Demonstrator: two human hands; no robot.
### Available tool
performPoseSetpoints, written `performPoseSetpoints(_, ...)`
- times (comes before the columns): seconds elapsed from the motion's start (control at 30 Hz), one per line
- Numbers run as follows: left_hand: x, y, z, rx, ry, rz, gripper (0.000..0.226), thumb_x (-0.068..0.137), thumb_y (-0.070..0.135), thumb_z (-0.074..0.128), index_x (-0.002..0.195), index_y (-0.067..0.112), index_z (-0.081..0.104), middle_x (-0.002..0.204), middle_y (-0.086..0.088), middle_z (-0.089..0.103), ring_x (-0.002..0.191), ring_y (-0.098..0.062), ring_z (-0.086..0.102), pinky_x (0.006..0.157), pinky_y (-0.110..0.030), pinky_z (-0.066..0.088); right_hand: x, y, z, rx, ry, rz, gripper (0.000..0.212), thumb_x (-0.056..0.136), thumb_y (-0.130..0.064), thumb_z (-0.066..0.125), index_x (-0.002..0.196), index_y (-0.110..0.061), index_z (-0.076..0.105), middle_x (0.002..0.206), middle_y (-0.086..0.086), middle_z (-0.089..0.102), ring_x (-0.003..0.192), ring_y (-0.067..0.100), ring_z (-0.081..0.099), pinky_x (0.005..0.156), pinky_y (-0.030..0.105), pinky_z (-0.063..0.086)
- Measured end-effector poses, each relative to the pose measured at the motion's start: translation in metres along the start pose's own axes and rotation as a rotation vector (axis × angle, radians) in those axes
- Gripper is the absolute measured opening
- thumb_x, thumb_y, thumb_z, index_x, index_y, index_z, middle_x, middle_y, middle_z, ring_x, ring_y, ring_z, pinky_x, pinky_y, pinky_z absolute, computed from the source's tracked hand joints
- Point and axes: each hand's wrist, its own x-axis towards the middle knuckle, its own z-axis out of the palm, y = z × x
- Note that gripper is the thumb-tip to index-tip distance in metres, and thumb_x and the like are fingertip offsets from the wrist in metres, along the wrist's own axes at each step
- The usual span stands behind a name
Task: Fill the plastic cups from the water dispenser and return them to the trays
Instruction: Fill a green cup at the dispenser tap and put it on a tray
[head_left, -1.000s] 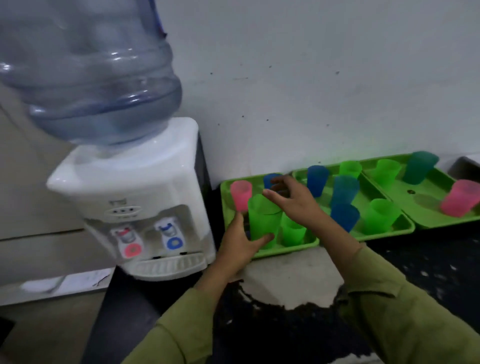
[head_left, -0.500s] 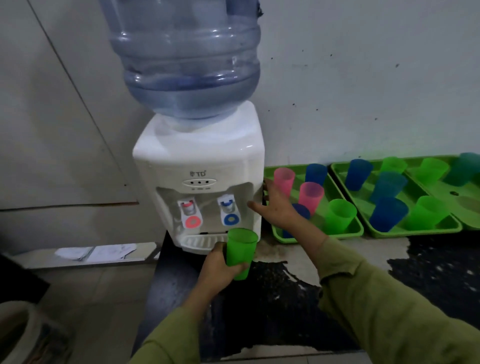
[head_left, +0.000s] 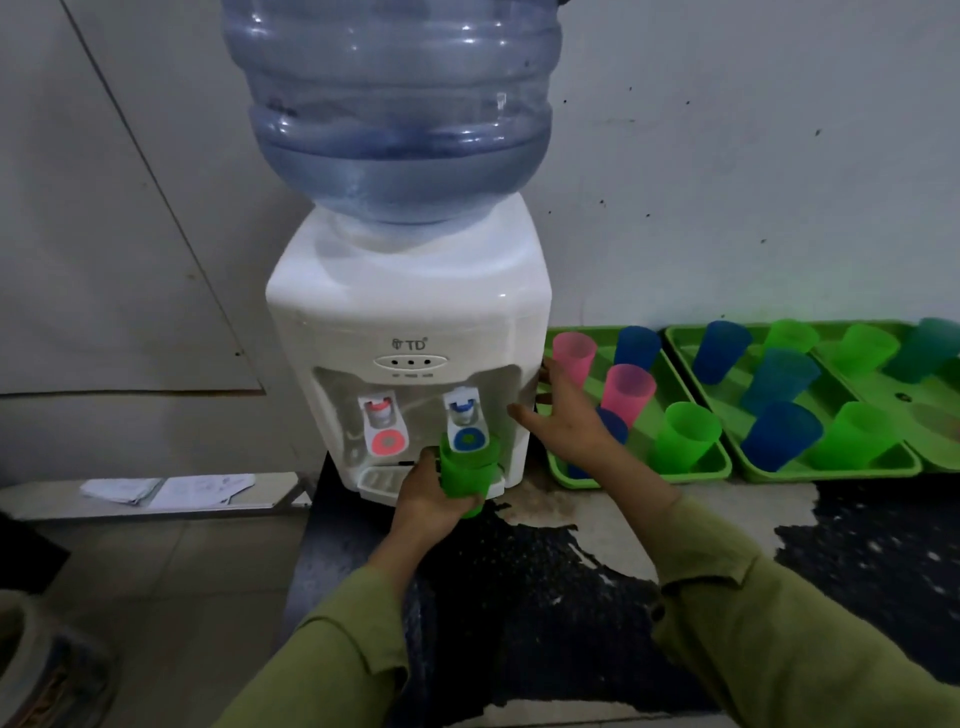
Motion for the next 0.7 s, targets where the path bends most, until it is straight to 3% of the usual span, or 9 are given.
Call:
performPoseSetpoints(0.1,0.004,-0.003,0.001,-0.033,0.0,0.001,0.066,0.059,0.021,0.083,0.111,0.023,0.043,0.106,0.002,0.059,0.102,-0.021,0.058,0.085,-0.032,0.05,-0.006,0.004,0.005,0.012,0.099,0.045,0.042,0.082,-0.025,0.068,0.116,-0.017,0.045,0.111,0.001,0.058,0.095,0.014,0.057,0.077,0.028,0.052)
performPoseSetpoints(0.23,0.006,-0.007,0.002,-0.086,0.007,0.039,0.072,0.06,0.014,0.084,0.119,0.02,0.045,0.117,0.0,0.06,0.106,-0.018,0.056,0.091,-0.036,0.049,-0.022,0.01,0.018,-0.126,0.259,0.073,0.017,0.085,-0.022,0.066,0.094,-0.012,0.056,0.085,-0.001,0.058,0.076,0.013,0.054,0.067,0.025,0.045)
performPoseSetpoints(0.37,0.01,-0.01,0.003,-0.15,0.002,0.037,0.074,0.06,0.006,0.085,0.122,0.016,0.045,0.118,-0.001,0.058,0.108,-0.019,0.057,0.094,-0.038,0.049,-0.024,0.014,0.033,-0.174,0.005,0.089,0.018,0.085,-0.023,0.065,0.099,-0.011,0.066,0.074,0.002,0.063,0.067,0.012,0.054,0.063,0.024,0.041)
performPoseSetpoints(0.47,0.011,-0.011,0.004,-0.178,-0.017,0.028,0.074,0.062,0.003,0.083,0.124,0.015,0.044,0.122,-0.004,0.058,0.109,-0.018,0.056,0.096,-0.038,0.048,-0.014,0.011,0.044,-0.224,-0.104,0.119,0.03,0.087,-0.03,0.062,0.112,-0.013,0.063,0.082,0.011,0.068,0.074,0.02,0.059,0.062,0.022,0.038)
performPoseSetpoints(0.57,0.012,-0.013,0.004,-0.174,-0.027,0.04,0.074,0.063,0.003,0.082,0.125,0.014,0.044,0.124,-0.003,0.058,0.112,-0.019,0.056,0.098,-0.039,0.047,-0.006,0.008,0.053,-0.252,-0.144,0.14,0.022,0.09,-0.028,0.058,0.094,-0.008,0.064,0.08,0.018,0.065,0.075,0.028,0.059,0.06,0.029,0.039)
performPoseSetpoints(0.7,0.014,-0.016,0.004,-0.163,-0.028,0.036,0.071,0.063,0.003,0.082,0.12,0.02,0.043,0.12,0.0,0.057,0.108,-0.017,0.056,0.095,-0.036,0.048,-0.006,0.005,0.053,-0.288,-0.213,0.138,0.026,0.091,-0.02,0.054,0.069,-0.008,0.047,0.068,0.013,0.05,0.068,0.028,0.052,0.057,0.033,0.032)
